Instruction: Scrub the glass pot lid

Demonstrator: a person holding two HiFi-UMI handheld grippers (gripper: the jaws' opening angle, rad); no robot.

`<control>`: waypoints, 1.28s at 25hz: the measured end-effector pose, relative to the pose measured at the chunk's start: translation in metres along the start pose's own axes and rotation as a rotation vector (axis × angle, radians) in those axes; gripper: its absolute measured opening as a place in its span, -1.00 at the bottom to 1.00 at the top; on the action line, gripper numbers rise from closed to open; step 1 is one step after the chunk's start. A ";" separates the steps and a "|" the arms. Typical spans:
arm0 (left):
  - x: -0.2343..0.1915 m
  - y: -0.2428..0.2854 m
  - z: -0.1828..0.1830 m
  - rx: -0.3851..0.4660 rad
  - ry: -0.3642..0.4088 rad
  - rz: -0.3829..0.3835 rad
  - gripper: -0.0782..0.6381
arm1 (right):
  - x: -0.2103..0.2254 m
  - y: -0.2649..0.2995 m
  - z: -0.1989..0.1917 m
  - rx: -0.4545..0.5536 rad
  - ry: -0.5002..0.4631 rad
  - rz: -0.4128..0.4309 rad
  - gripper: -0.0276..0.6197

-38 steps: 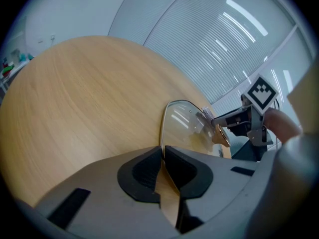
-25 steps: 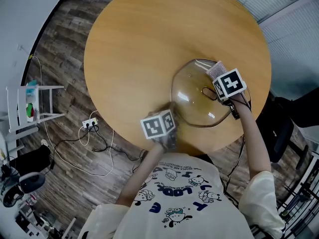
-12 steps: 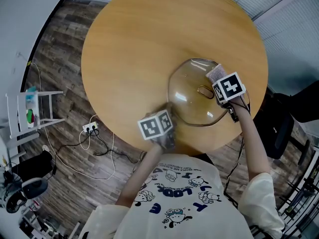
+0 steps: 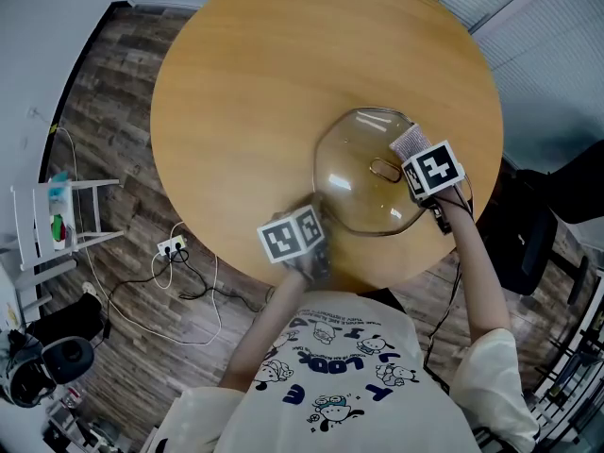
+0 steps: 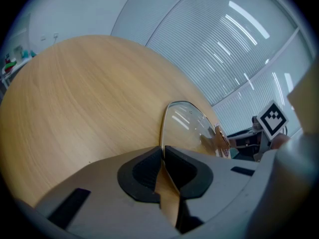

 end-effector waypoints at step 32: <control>-0.003 0.002 0.004 -0.007 0.019 -0.013 -0.68 | -0.019 -0.007 -0.046 0.007 0.083 -0.006 -0.72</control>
Point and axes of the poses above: the fingertips, and each gripper's own axes: y forward along the fingers, x to its right, z out of its top, the point moved 7 cm from there along -y, backward along the fingers, and after that the axes turned 3 degrees about x, right-handed, at the moved point
